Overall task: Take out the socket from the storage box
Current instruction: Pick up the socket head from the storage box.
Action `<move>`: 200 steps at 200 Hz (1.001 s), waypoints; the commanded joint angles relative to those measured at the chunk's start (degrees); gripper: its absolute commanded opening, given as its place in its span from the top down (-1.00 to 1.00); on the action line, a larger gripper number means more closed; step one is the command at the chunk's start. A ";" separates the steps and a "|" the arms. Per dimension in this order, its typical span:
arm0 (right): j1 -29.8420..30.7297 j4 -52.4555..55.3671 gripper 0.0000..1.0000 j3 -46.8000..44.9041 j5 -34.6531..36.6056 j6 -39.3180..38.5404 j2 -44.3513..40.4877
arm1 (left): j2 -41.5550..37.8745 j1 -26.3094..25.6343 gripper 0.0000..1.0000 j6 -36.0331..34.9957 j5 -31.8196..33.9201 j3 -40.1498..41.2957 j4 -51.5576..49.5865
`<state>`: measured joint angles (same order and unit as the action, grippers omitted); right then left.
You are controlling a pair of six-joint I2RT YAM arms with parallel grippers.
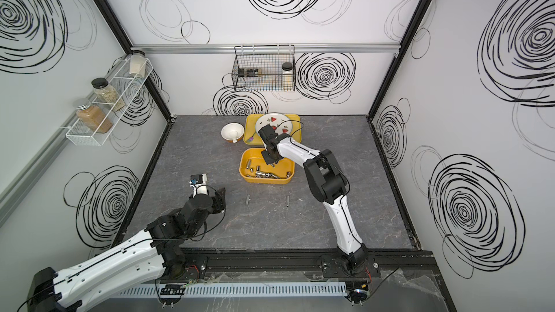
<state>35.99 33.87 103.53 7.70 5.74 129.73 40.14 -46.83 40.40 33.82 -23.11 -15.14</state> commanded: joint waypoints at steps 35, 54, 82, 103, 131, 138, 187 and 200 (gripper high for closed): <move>-0.57 1.75 0.42 2.10 -0.42 -1.11 4.24 | 0.79 -0.02 -0.48 -0.93 0.98 0.45 2.29; -0.57 2.30 0.42 2.30 0.05 -0.74 5.16 | 1.17 -0.03 -0.48 -0.93 0.89 0.36 2.30; -0.53 2.00 0.42 1.73 -2.06 -0.11 5.10 | 1.56 -0.02 -0.48 -0.86 0.98 0.36 2.31; -0.51 1.90 0.42 1.42 -2.46 0.40 5.31 | 1.67 -0.02 -0.48 -0.85 0.98 0.37 2.38; -0.48 2.78 0.42 1.53 -3.51 1.24 5.97 | 2.04 -0.02 -0.48 -0.85 1.08 0.37 2.45; -0.48 2.91 0.42 1.53 -3.81 1.21 6.14 | 2.12 -0.03 -0.48 -0.78 1.07 0.36 2.50; -0.31 2.68 0.40 0.17 -3.55 3.29 6.32 | 2.57 -0.07 -0.48 -0.85 1.01 0.36 2.72; -0.09 2.28 0.40 -0.17 -3.54 3.73 6.07 | 2.53 -0.06 -0.48 -0.85 0.98 0.42 2.74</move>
<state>35.77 33.80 105.45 4.21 7.79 132.94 42.57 -46.83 40.27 33.87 -23.03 -14.83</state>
